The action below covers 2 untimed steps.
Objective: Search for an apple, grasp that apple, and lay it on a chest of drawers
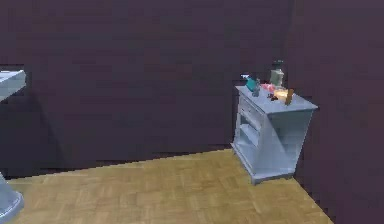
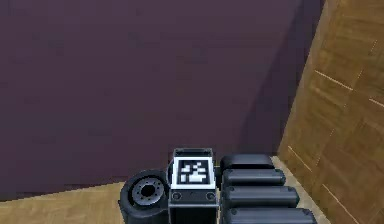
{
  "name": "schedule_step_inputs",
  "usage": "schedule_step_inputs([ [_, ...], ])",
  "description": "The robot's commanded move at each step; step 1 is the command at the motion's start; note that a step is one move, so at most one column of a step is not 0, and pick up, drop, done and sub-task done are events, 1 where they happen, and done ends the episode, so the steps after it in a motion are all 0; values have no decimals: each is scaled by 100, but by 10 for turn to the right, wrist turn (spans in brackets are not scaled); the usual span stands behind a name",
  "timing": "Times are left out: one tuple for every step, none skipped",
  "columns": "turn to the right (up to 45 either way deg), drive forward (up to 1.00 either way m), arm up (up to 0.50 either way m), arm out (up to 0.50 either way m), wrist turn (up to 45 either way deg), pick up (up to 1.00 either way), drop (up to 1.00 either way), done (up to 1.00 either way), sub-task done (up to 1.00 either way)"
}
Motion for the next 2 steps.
schedule_step_inputs([
  [0, 90, 0, 0, 0, 0, 0, 0, 0],
  [360, 0, 0, 0, 0, 0, 0, 0, 0],
])
